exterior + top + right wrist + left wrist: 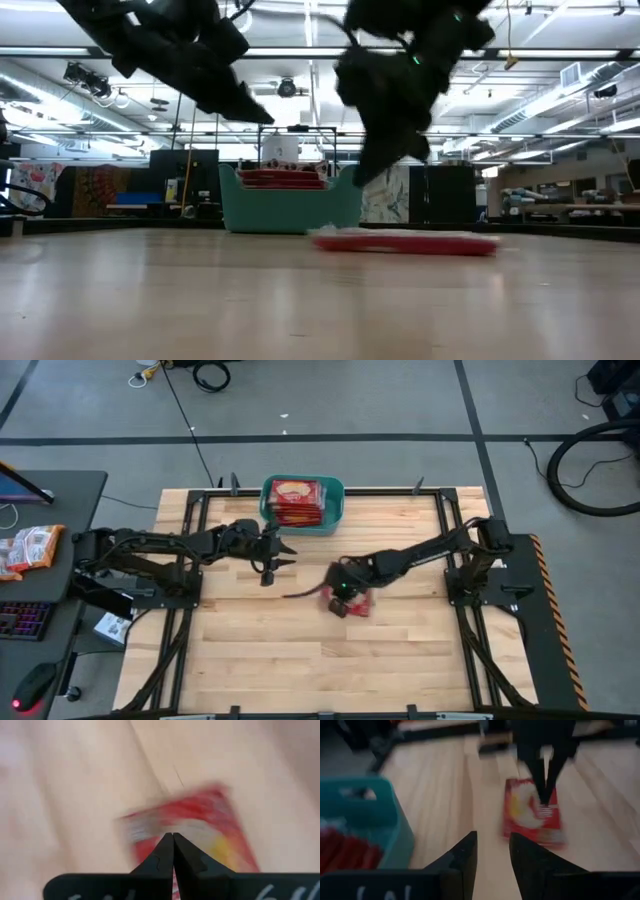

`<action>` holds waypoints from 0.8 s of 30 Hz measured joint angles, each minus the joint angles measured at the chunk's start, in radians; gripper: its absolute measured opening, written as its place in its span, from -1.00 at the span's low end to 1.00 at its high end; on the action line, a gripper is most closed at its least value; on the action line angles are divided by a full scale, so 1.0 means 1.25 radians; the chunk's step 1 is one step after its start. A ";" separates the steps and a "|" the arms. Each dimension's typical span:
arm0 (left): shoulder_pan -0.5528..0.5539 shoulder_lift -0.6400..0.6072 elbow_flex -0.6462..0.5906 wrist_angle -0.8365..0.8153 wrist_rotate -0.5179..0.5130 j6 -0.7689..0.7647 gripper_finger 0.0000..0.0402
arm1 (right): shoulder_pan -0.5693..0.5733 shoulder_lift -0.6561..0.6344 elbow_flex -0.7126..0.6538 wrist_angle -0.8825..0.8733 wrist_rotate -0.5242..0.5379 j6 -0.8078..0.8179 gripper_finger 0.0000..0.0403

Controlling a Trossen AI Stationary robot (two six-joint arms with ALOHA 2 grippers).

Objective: Sort popcorn bags into baskets
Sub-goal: Put the popcorn bag into the green bin

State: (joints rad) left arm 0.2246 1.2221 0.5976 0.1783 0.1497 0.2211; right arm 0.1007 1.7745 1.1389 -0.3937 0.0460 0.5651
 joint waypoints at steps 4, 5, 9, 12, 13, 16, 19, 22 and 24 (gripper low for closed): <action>0.000 0.000 0.000 -0.059 0.006 -0.016 -0.41 | 0.004 -0.017 0.065 -0.105 0.038 -0.050 -0.96; 0.000 0.000 0.000 -0.071 0.006 -0.016 -0.41 | 0.009 -0.024 0.073 -0.131 0.050 -0.050 -0.96; -0.016 0.025 -0.001 -0.078 0.005 -0.017 -0.41 | 0.041 -0.052 0.077 -0.242 0.108 -0.012 -0.96; -0.051 0.083 0.001 -0.024 -0.013 -0.012 -0.41 | 0.066 -0.056 0.067 -0.307 0.156 0.016 -0.96; -0.064 0.105 0.000 -0.012 -0.025 -0.003 -0.41 | 0.074 -0.058 0.059 -0.310 0.165 0.022 -0.96; -0.108 0.180 0.015 0.034 -0.083 0.016 -0.41 | 0.091 -0.058 0.027 -0.314 0.181 0.039 -0.96; -0.143 0.252 0.066 0.028 -0.117 0.034 -0.41 | 0.103 -0.062 -0.005 -0.298 0.202 0.065 -0.96; -0.172 0.314 0.113 0.015 -0.120 0.059 -0.41 | 0.116 -0.076 -0.038 -0.292 0.238 0.100 -0.96; -0.190 0.350 0.139 0.011 -0.121 0.080 -0.41 | 0.129 -0.096 -0.056 -0.288 0.261 0.125 -0.96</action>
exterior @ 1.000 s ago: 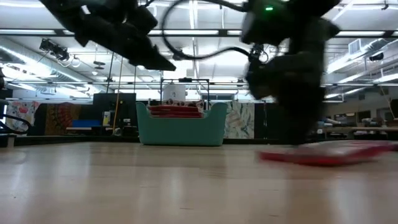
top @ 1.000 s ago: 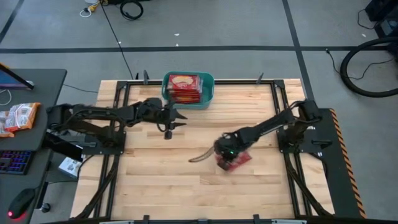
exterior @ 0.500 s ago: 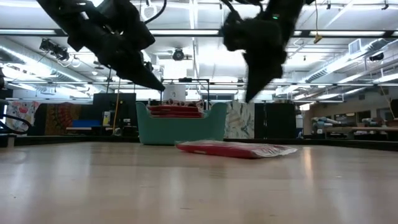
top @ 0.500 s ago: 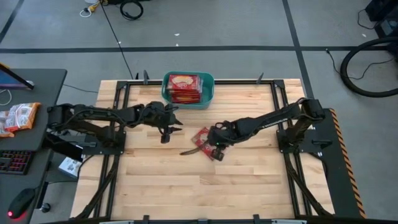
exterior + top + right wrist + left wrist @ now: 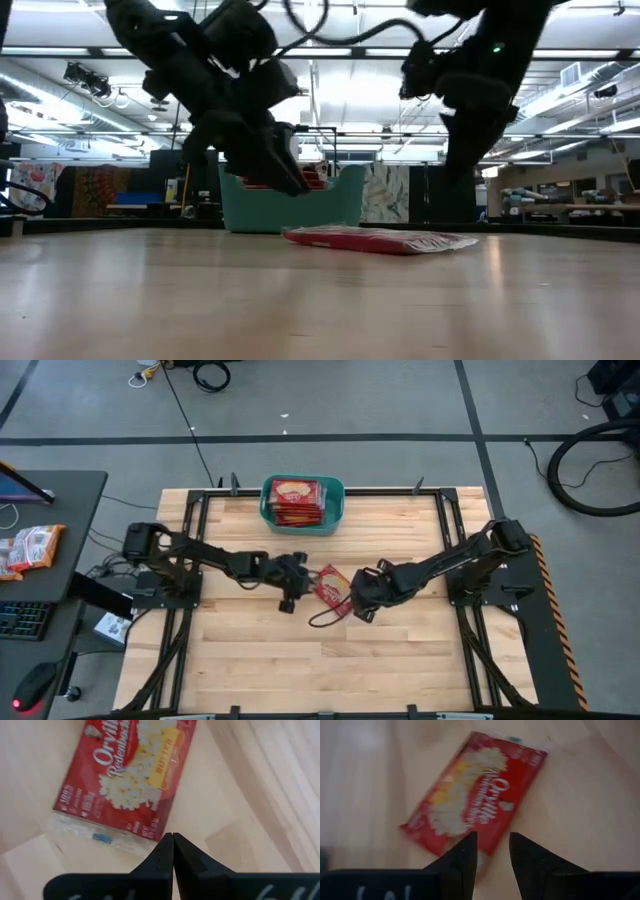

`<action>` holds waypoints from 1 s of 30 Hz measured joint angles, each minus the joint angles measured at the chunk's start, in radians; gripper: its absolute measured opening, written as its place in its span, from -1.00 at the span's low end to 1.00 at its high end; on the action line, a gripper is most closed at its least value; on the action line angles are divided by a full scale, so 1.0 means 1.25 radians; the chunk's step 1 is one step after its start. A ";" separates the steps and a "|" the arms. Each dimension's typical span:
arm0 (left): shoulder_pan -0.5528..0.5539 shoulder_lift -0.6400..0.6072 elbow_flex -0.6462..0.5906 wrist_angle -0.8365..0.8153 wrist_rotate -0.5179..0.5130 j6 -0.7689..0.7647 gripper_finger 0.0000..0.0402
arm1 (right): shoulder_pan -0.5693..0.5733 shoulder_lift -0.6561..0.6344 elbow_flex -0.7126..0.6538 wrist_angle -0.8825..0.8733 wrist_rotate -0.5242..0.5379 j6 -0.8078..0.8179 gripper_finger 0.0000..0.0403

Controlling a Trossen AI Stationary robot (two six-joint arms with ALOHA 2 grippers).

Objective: Sort popcorn bags into baskets
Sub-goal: Put the popcorn bag into the green bin

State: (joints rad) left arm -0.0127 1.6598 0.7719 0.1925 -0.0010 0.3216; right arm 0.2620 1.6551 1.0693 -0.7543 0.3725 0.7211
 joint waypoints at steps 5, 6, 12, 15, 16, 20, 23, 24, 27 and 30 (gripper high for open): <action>-0.042 0.088 0.071 -0.010 0.000 0.030 -0.41 | 0.036 -0.083 -0.054 0.014 0.066 0.054 -0.96; -0.049 0.101 0.083 -0.008 0.000 0.039 -0.41 | 0.044 -0.104 -0.065 0.017 0.080 0.063 -0.96; -0.085 0.180 0.153 -0.033 -0.048 0.097 -0.41 | 0.074 -0.215 -0.138 0.089 0.127 0.089 -0.96; -0.092 0.218 0.176 -0.032 -0.067 0.153 -0.41 | 0.082 -0.247 -0.168 0.126 0.130 0.087 -0.96; -0.093 0.234 0.185 -0.031 -0.070 0.165 -0.41 | 0.083 -0.255 -0.178 0.145 0.130 0.087 -0.96; -0.091 0.262 0.198 -0.016 -0.124 0.205 -0.42 | 0.090 -0.268 -0.207 0.186 0.129 0.088 -0.96; -0.092 0.268 0.198 -0.018 -0.160 0.228 -0.53 | 0.094 -0.260 -0.212 0.195 0.128 0.091 -0.96; -0.092 0.268 0.198 -0.020 -0.164 0.230 -0.60 | 0.095 -0.258 -0.212 0.196 0.127 0.091 -0.96; -0.091 0.267 0.199 -0.019 -0.173 0.220 -0.88 | 0.094 -0.252 -0.212 0.219 0.127 0.078 -0.96; -0.091 0.257 0.198 -0.033 -0.176 0.209 -0.95 | 0.095 -0.252 -0.212 0.223 0.127 0.072 -0.96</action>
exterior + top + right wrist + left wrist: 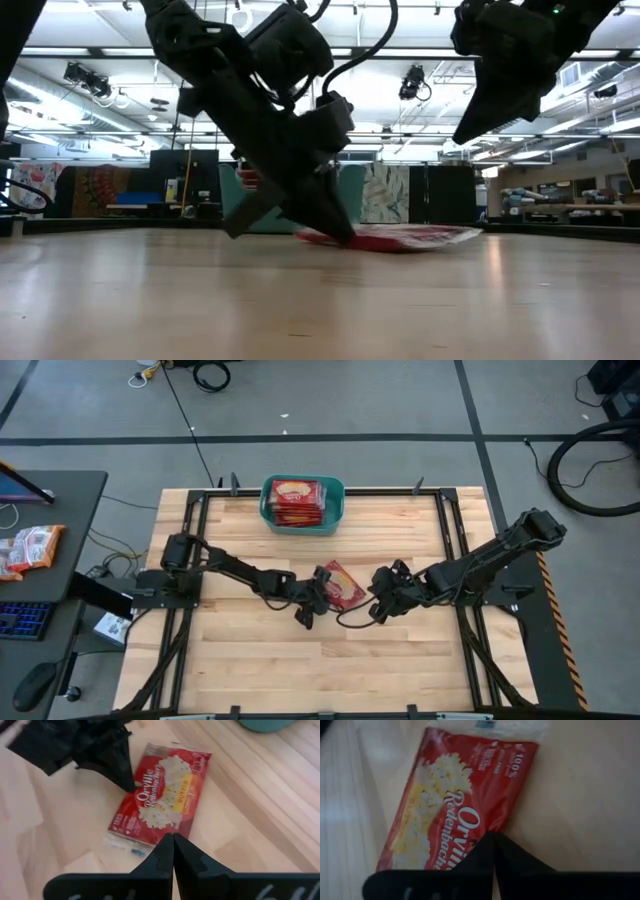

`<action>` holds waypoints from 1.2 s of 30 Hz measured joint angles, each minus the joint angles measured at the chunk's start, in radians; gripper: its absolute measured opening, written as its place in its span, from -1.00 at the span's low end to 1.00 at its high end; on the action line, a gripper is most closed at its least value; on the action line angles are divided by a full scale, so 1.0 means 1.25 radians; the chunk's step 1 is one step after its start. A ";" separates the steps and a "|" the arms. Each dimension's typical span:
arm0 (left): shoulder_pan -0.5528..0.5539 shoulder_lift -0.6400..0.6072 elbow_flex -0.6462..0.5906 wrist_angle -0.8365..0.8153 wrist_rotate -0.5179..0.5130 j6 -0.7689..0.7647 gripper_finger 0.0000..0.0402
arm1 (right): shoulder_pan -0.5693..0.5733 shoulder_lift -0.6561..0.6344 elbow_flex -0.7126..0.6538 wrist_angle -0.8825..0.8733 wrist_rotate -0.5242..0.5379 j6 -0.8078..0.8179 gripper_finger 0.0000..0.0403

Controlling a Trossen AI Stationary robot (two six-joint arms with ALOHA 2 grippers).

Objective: Sort popcorn bags into baskets
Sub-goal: Put the popcorn bag into the green bin

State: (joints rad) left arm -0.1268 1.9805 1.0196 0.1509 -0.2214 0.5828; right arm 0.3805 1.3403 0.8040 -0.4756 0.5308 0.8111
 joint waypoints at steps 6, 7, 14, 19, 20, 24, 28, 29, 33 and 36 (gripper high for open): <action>0.006 -0.104 -0.006 -0.096 -0.038 -0.022 -0.98 | 0.010 -0.014 0.001 -0.022 0.006 -0.001 -0.96; 0.008 -0.131 -0.005 -0.105 -0.049 -0.023 -0.98 | 0.011 -0.016 0.000 -0.027 0.015 -0.002 -0.96; 0.011 -0.332 -0.003 -0.151 -0.167 0.004 -0.99 | 0.026 -0.022 0.001 -0.044 0.085 -0.002 -0.96; 0.063 -0.442 -0.003 -0.176 -0.219 0.053 -0.99 | 0.029 -0.020 0.001 -0.041 0.122 -0.002 -0.96; 0.082 -0.456 -0.003 -0.189 -0.207 0.050 -0.99 | 0.030 -0.020 0.001 -0.038 0.125 -0.002 -0.96; 0.155 -0.486 -0.003 -0.271 0.079 -0.101 -0.98 | 0.034 -0.020 0.001 -0.034 0.123 0.001 -0.96; 0.173 -0.458 -0.030 -0.335 0.222 -0.182 -0.84 | 0.041 -0.020 0.001 -0.036 0.123 -0.003 -0.96; 0.166 -0.448 -0.041 -0.325 0.221 -0.184 -0.79 | 0.041 -0.020 0.001 -0.040 0.125 -0.003 -0.96; 0.128 -0.415 -0.083 -0.325 0.219 -0.206 -0.61 | 0.040 -0.020 0.001 -0.038 0.127 -0.003 -0.96; 0.084 -0.399 -0.102 -0.331 0.219 -0.207 -0.51 | 0.040 -0.019 0.001 -0.031 0.129 -0.015 -0.96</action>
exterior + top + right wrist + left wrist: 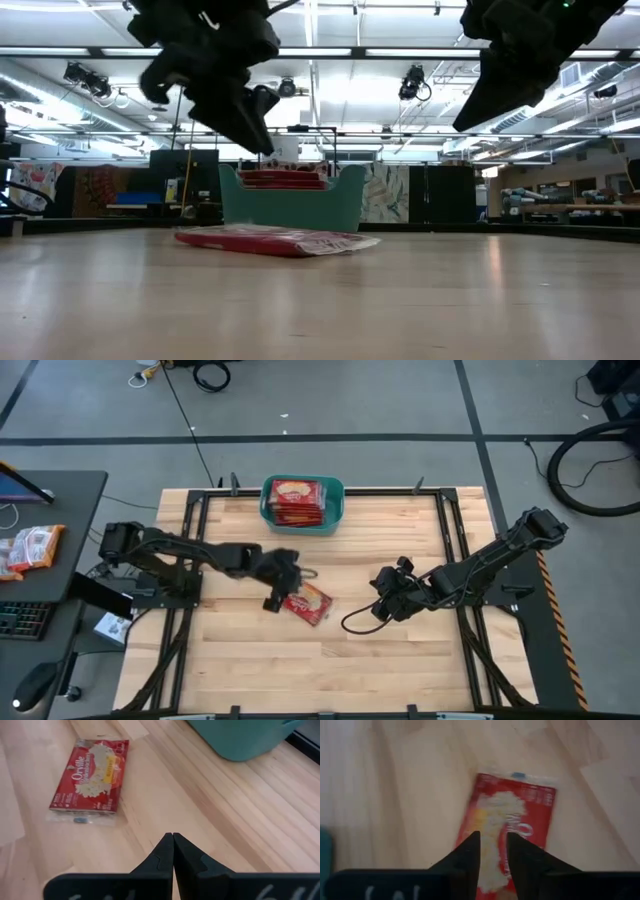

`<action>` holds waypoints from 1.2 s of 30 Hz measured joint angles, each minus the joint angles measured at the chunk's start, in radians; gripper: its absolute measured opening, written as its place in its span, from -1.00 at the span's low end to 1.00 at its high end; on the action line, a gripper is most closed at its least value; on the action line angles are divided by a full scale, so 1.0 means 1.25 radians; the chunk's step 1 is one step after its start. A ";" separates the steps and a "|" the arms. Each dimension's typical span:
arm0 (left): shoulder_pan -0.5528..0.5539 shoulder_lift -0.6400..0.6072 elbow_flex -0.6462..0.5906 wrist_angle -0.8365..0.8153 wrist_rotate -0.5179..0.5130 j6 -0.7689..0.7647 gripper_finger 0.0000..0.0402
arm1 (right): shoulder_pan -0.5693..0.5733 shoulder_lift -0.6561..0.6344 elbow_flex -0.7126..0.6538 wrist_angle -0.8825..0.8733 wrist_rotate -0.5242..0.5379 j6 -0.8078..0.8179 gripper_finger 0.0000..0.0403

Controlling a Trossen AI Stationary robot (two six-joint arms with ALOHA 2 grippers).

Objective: Sort popcorn bags into baskets
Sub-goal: Put the popcorn bag into the green bin

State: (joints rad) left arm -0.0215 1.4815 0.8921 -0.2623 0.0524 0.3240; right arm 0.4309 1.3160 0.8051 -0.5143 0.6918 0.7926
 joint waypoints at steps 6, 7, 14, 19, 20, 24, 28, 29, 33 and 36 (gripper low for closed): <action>-0.098 0.057 -0.001 0.020 -0.091 -0.005 -0.42 | -0.002 0.000 0.000 0.009 0.031 -0.018 -0.96; -0.111 0.072 -0.002 0.022 -0.102 -0.004 -0.40 | -0.002 0.000 0.000 0.010 0.043 -0.022 -0.96; -0.174 0.166 -0.002 0.057 -0.166 0.008 -0.20 | -0.001 0.004 0.000 0.082 0.145 -0.104 -0.96; -0.194 0.191 -0.002 0.061 -0.178 0.002 -0.17 | 0.002 0.005 -0.044 0.258 0.161 -0.215 -0.96; -0.198 0.192 -0.002 0.056 -0.184 0.001 -0.17 | 0.002 0.005 -0.059 0.296 0.158 -0.250 -0.96; -0.208 0.202 -0.002 0.059 -0.229 0.001 -0.17 | 0.001 0.005 -0.092 0.370 0.102 -0.313 -0.96; -0.211 0.212 -0.001 0.065 -0.251 0.000 -0.17 | -0.001 0.006 -0.097 0.380 0.084 -0.322 -0.96; -0.212 0.216 -0.001 0.062 -0.257 -0.002 -0.17 | -0.001 0.006 -0.098 0.381 0.083 -0.327 -0.96; -0.214 0.229 -0.001 0.055 -0.268 -0.003 -0.17 | -0.001 0.006 -0.098 0.403 0.079 -0.359 -0.96; -0.219 0.236 0.000 0.058 -0.274 -0.012 -0.17 | -0.002 0.006 -0.098 0.415 0.075 -0.367 -0.96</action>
State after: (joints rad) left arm -0.2955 1.7767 0.8921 -0.1894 -0.2905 0.3092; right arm 0.4282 1.3231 0.6823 0.0040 0.7859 0.3335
